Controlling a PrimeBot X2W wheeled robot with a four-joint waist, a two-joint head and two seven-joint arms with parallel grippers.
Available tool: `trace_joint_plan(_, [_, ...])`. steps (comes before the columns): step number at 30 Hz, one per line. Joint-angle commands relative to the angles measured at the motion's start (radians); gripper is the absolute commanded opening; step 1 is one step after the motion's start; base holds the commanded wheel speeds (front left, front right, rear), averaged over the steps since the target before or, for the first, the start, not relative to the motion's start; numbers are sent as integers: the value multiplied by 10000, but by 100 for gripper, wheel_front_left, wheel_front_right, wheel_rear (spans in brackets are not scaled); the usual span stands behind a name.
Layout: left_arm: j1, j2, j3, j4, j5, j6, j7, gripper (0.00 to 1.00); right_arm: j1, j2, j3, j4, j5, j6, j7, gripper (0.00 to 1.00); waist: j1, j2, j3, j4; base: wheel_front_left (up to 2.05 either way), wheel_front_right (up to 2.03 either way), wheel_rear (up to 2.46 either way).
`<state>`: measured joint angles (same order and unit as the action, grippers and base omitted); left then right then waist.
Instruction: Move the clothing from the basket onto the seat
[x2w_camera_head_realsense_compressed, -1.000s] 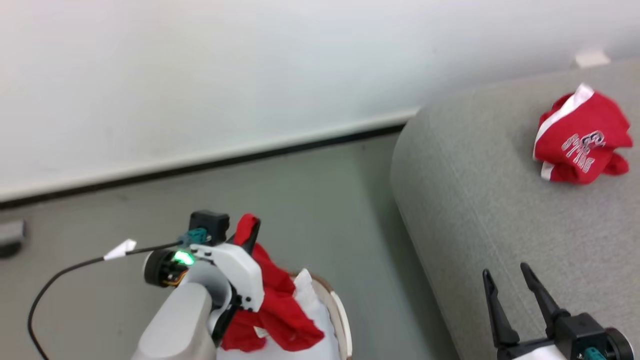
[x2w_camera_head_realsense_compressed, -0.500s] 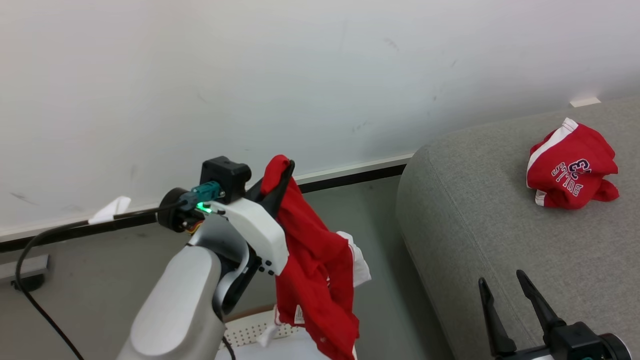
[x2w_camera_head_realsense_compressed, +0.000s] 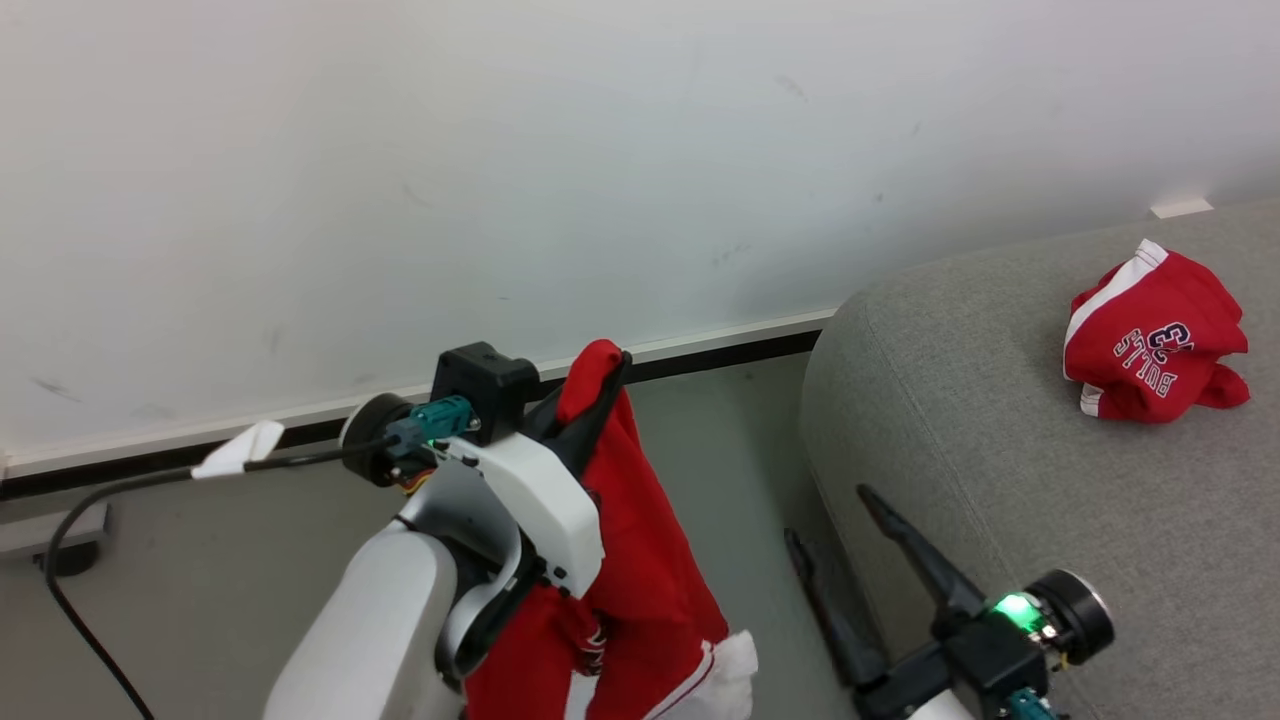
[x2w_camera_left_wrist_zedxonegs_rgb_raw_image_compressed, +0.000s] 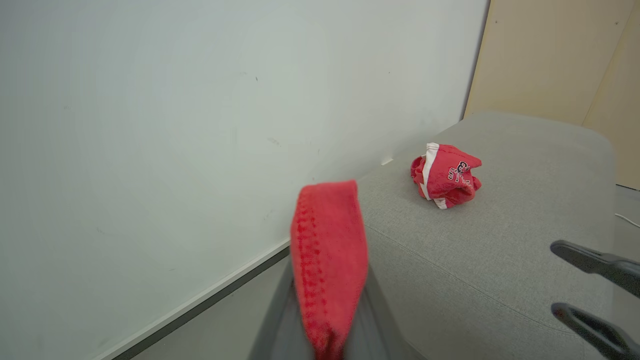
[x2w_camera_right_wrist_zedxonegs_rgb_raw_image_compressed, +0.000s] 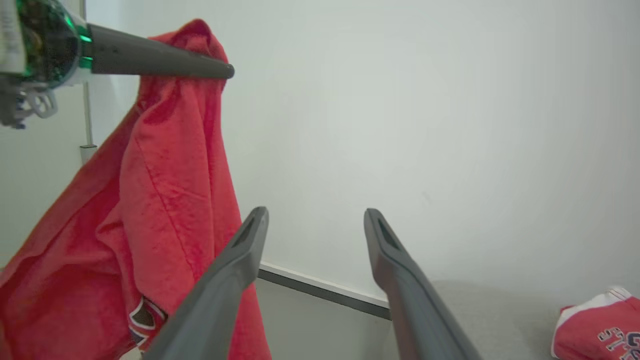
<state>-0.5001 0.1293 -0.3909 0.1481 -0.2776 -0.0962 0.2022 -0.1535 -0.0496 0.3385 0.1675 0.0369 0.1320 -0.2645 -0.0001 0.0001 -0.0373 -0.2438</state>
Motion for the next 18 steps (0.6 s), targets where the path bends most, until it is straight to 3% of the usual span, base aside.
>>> trace_joint_plan(1, [127,-5,-17,-106,-142,9,41,0,-280,-18,414,131,56,-26,3,100,1,-1,-17,52,0,0,0])
trace_joint_plan(11, [229,-106,-529,-492,-149,-36,215,0,-2168,-24,2848,1716,837,-26,4,100,1,-1,16,296,0,0,0])
trace_joint_plan(18, [103,-288,-1013,-789,-236,-89,252,0,-3655,-26,3803,3499,1503,-26,4,100,1,-1,54,495,0,0,0])
